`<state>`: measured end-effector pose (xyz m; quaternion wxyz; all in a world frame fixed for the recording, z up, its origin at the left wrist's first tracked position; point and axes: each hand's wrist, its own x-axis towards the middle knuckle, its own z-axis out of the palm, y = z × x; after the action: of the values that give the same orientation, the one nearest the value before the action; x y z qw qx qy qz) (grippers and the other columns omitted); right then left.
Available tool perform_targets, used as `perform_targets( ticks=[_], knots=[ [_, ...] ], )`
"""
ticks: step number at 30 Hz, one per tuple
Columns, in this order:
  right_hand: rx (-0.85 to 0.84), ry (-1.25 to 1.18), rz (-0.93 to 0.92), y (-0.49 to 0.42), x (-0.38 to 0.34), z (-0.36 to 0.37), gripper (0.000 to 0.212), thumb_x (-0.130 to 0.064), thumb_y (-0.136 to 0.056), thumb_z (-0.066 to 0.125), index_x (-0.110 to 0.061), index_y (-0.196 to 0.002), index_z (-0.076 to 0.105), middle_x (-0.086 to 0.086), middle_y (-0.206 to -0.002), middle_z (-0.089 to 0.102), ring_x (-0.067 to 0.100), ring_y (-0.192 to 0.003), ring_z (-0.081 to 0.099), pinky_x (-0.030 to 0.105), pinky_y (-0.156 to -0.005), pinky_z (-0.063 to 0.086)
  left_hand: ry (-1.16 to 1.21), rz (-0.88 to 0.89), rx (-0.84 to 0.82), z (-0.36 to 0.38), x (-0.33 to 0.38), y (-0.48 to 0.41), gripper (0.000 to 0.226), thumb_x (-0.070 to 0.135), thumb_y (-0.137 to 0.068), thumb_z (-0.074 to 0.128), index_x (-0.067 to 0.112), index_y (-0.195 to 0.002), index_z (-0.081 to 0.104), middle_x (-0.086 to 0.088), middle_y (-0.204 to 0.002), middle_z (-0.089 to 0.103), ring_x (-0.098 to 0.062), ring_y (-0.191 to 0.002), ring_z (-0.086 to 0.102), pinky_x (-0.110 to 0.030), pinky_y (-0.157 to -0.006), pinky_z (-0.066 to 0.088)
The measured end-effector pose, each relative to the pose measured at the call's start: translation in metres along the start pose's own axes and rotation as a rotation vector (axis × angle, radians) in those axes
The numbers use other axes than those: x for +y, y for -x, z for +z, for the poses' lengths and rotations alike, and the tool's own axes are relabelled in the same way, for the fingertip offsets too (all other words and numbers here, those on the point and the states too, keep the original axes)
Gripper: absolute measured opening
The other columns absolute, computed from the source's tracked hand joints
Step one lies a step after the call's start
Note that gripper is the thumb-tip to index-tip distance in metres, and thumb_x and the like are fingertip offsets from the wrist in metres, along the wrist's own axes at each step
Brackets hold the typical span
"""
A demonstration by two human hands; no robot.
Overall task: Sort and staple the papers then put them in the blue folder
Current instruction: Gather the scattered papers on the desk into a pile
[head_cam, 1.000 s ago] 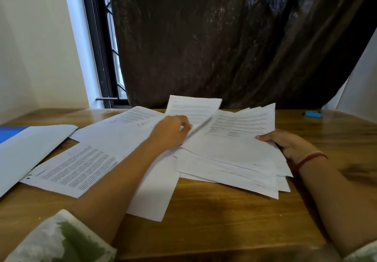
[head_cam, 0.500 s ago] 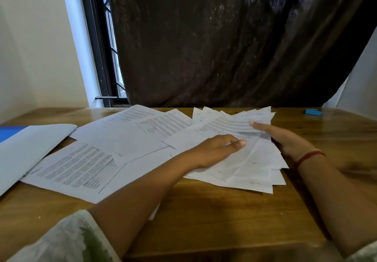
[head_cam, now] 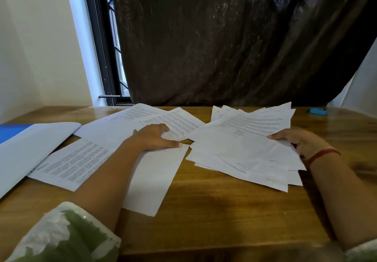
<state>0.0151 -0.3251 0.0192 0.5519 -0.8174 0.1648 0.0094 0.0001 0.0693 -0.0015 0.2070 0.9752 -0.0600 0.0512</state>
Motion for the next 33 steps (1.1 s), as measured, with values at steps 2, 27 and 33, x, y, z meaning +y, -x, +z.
perform_targets(
  ticks=[2, 27, 33],
  knots=[
    [0.001, -0.001, 0.006, -0.003, 0.002, -0.003, 0.037, -0.024, -0.079, 0.077, -0.024, -0.109, 0.055, 0.008, -0.127, 0.057, 0.035, -0.109, 0.056, 0.050, -0.102, 0.045, 0.039, 0.020, 0.057, 0.003, 0.003, 0.000, 0.087, 0.079, -0.063, 0.056, 0.039, -0.138, 0.040, 0.014, -0.144, 0.046, -0.015, -0.129, 0.046, -0.044, -0.107, 0.041],
    [-0.149, 0.011, -0.024, 0.007, -0.006, 0.009, 0.025, -0.025, -0.079, 0.077, -0.028, -0.100, 0.064, 0.005, -0.106, 0.068, 0.033, -0.096, 0.065, 0.040, -0.075, 0.055, 0.920, -0.273, 0.351, -0.030, 0.077, 0.013, 0.015, 0.017, -0.089, 0.068, 0.011, -0.100, 0.061, -0.003, -0.099, 0.063, -0.014, -0.082, 0.066, -0.022, -0.061, 0.055],
    [-0.180, 0.030, -0.048, 0.005, -0.004, 0.015, 0.026, -0.025, -0.077, 0.079, -0.029, -0.098, 0.064, 0.002, -0.110, 0.067, 0.032, -0.096, 0.066, 0.042, -0.083, 0.055, 0.819, 0.050, 0.117, 0.018, 0.156, 0.042, 0.002, 0.013, -0.089, 0.067, 0.011, -0.088, 0.066, -0.001, -0.092, 0.068, -0.012, -0.081, 0.068, -0.025, -0.070, 0.058]
  ],
)
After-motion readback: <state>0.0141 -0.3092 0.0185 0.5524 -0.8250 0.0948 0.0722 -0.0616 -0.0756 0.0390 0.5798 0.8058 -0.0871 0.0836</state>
